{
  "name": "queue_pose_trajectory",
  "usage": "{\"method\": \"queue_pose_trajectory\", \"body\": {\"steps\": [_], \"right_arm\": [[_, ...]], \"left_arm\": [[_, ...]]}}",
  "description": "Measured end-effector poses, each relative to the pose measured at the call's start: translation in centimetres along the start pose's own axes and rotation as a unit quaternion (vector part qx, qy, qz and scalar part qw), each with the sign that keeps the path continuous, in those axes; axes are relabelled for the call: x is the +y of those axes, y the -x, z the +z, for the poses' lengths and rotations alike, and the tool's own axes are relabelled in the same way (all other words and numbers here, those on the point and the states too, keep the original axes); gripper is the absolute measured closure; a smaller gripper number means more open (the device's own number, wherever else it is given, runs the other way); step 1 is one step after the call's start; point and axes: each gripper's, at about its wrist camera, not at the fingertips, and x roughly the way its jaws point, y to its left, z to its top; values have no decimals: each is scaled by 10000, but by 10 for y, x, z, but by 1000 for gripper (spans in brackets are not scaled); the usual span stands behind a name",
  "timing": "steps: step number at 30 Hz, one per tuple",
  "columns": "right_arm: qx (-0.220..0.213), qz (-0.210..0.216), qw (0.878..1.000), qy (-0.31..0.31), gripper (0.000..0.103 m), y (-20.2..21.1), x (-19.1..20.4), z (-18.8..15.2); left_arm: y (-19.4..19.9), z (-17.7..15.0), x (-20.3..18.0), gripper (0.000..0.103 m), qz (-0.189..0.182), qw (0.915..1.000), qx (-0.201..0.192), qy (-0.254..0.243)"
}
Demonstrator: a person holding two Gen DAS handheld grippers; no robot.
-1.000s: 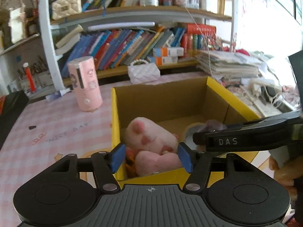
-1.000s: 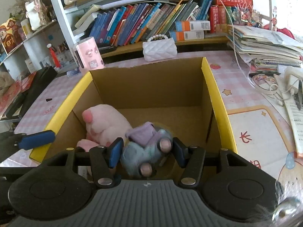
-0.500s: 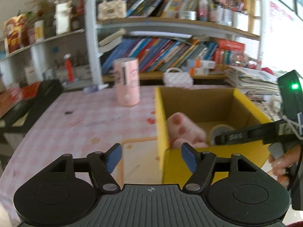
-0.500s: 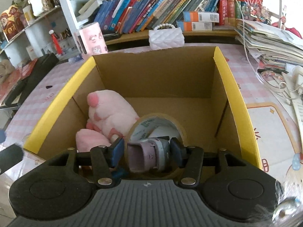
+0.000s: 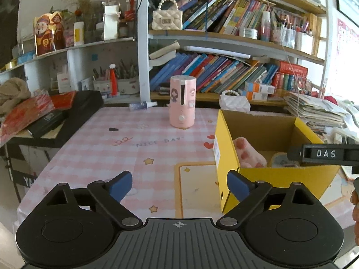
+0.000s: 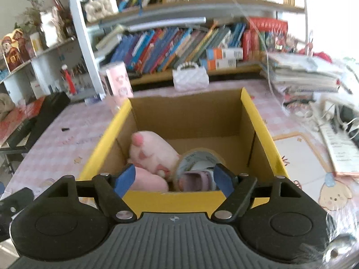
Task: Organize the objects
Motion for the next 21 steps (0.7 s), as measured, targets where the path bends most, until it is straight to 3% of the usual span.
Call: {"method": "queue_pose_trajectory", "body": {"steps": [8,13,21], "right_arm": [[-617,-497,9967,199,0,62,47,-42],[-707,-633,9924,787,0,80,71,-70],[-402,-651,9955,561,0,91,78,-95]], "left_arm": [[28,-15,20,0,-71,10000,-32,-37],[42,-29,30,0,-169,9998,37,16],[50,-48,34,0,-34,9994,306,-181]]}}
